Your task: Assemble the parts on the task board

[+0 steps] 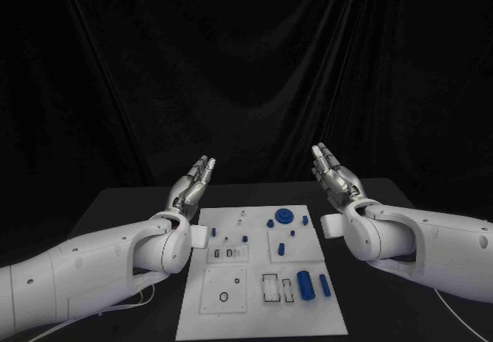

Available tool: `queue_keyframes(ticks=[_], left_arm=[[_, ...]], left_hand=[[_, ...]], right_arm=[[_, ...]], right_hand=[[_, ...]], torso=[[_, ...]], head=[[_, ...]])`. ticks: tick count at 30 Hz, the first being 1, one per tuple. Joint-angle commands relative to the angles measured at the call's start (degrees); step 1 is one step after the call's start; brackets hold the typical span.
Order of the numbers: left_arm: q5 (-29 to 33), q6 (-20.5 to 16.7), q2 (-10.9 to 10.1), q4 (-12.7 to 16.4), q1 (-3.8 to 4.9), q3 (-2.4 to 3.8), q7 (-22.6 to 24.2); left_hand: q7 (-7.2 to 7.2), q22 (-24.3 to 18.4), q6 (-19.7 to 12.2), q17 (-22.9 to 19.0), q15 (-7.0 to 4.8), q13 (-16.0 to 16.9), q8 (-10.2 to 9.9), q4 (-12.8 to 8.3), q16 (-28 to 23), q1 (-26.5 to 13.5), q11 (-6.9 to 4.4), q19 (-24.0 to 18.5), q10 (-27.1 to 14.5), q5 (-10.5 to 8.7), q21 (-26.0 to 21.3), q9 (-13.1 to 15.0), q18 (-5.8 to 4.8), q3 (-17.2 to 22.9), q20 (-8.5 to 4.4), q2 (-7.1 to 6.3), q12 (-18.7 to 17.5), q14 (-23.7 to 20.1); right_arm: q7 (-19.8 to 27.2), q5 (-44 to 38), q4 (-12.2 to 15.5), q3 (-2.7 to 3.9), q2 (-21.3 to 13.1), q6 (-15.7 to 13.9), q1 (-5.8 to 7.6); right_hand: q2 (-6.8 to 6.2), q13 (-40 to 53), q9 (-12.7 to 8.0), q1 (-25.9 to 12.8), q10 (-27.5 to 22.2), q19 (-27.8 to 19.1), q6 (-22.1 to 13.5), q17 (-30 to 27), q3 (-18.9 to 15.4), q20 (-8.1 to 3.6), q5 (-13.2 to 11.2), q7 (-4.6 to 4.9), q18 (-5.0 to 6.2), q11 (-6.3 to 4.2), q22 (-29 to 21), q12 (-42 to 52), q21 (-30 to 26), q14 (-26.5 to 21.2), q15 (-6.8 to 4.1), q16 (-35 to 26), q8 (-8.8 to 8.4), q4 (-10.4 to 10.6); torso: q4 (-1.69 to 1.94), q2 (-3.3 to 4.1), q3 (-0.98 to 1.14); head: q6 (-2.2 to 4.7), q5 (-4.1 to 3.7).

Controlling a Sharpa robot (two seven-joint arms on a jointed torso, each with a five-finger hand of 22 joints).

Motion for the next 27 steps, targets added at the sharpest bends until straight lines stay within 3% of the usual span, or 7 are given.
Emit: queue_keyframes(ticks=[1, 11, 13, 16, 20, 23, 27], left_arm=[[3.5, 13.5, 0.6, -1.0, 1.38, -1.14, 7.1], [5.7, 23.3, 1.5, -3.0, 3.87, -4.26, 11.3], [5.8, 23.8, 1.5, -3.1, 4.00, -4.42, 11.5], [5.8, 30.7, 0.7, -5.3, 3.70, -4.46, 14.4], [5.8, 32.0, 0.2, -5.4, 3.69, -4.47, 15.1], [5.6, 33.1, -0.6, -5.3, 3.69, -4.47, 14.7], [3.7, 34.4, -1.9, -4.9, 3.69, -4.47, 13.5]], left_hand=[[-0.53, -0.1, 0.8, -0.1, -4.41, -0.1, 0.4, 0.8, -0.2, 3.7, -1.13, 0.0, 0.0, 1.11, -0.2, 0.1, 0.04, -0.7, -3.24, 0.30, -0.4, 0.1], [-0.80, -0.1, 1.1, -0.1, -3.20, -0.1, 0.5, 0.8, -0.2, 5.5, -0.98, 0.0, 0.0, 1.44, -0.2, 0.2, 0.09, -1.6, -1.77, 0.12, -0.4, 0.1], [-1.84, -0.1, 3.0, -0.1, -3.65, -0.1, 0.9, 0.8, -0.2, 7.1, -1.66, 0.0, 0.0, 2.61, -0.2, 0.5, 0.79, -1.9, -1.49, 0.02, -0.4, 0.1], [-2.64, -0.1, 7.7, -0.1, -5.04, -0.1, 1.8, 0.8, -0.2, 10.4, -2.62, 0.0, 0.0, 5.15, -0.2, 1.0, 1.29, -2.4, -2.46, -0.48, -0.4, 0.1], [-3.74, -0.1, 9.0, -0.1, -3.07, 0.0, 1.7, 0.8, -0.2, 12.2, -2.71, 0.0, 0.0, 6.58, -0.2, 1.1, 1.47, -2.9, -0.23, -0.57, -0.4, 0.1], [-2.09, -0.1, 11.9, -0.1, -0.86, 0.3, 1.9, 0.2, -0.2, 16.0, -1.61, 0.0, 1.2, 11.82, -0.2, 1.4, 2.84, -1.4, 3.66, -0.79, 0.0, 0.1], [0.68, 0.2, 18.3, 0.3, 2.84, 1.4, 3.4, -2.2, 0.3, 21.8, 0.63, 0.4, 5.2, 21.89, 0.2, 2.0, 3.05, 3.0, 7.17, -1.06, 2.3, 0.4]], right_arm=[[2.8, 4.8, 0.3, -0.71, -0.4, 7.9, 1.00], [3.0, 5.2, 0.3, -1.12, -0.5, 8.6, 1.40], [3.0, 5.2, 0.3, -1.12, -0.5, 8.6, 1.40], [0.3, 3.1, -1.4, -1.13, -0.5, 15.7, 1.20], [0.7, 3.1, -1.8, -1.13, -0.7, 17.3, 1.21], [0.8, 2.7, -2.5, -1.13, -0.7, 18.9, 1.25], [1.5, 2.4, -3.3, -1.12, -0.4, 20.3, 1.58]], right_hand=[[-2.15, -0.1, 0.2, 5.0, 0.0, 0.0, 0.8, -0.1, -0.7, -4.37, -2.6, 0.67, 1.23, 0.56, -0.1, -0.3, -0.2, 0.0, -11.90, -0.2, 0.06, 0.5], [-2.40, 0.0, 0.2, 5.2, 0.0, 0.0, 1.0, -0.1, -0.3, -2.42, -3.1, 2.24, 1.17, 2.38, -0.1, -0.1, -0.2, 0.0, -10.04, -0.2, 0.12, 1.0], [-3.21, 0.2, 0.4, 5.0, 0.1, 0.0, 1.6, -0.1, -0.2, -0.47, -3.0, 3.55, 1.16, 5.01, -0.1, 0.7, -0.2, 0.0, -7.28, -0.2, 0.32, 1.0], [-4.96, 0.4, 0.6, 4.4, 0.5, 0.0, 2.7, -0.1, 1.3, 6.41, -3.1, 3.90, -0.46, 9.83, -0.1, 1.5, -0.2, 0.0, 1.98, -0.2, 0.63, 1.1], [-7.12, 1.6, 2.2, 4.1, 4.0, 2.7, 10.7, 0.5, 3.4, 13.60, -3.6, 12.57, -1.39, 14.94, 1.4, 6.8, 1.9, 1.0, 9.96, 0.7, 4.20, 1.1], [-9.11, 3.5, 4.3, 4.2, 12.9, 14.9, 19.0, 4.1, 5.0, 18.32, -3.5, 12.97, 0.87, 18.10, 5.2, 16.5, 9.3, 12.2, 12.23, 7.4, 9.14, 1.2], [-9.24, 5.4, 7.3, 7.6, 22.2, 36.5, 28.1, 8.7, 6.2, 18.06, -3.9, 14.13, 1.38, 19.46, 9.1, 25.7, 19.7, 33.2, 12.38, 15.7, 16.81, 0.8]], torso=[[0.03, 0.01, -0.02], [0.03, 0.01, -0.02], [0.03, 0.01, -0.02], [0.14, -0.03, -0.02], [0.16, 0.00, -0.03], [0.07, 0.03, -0.04], [0.06, 0.06, -0.06]], head=[[0.00, 0.00], [0.00, 0.00], [0.00, 0.00], [-1.46, 0.14], [-2.06, 0.05], [-3.24, 0.10], [-5.07, 0.57]])
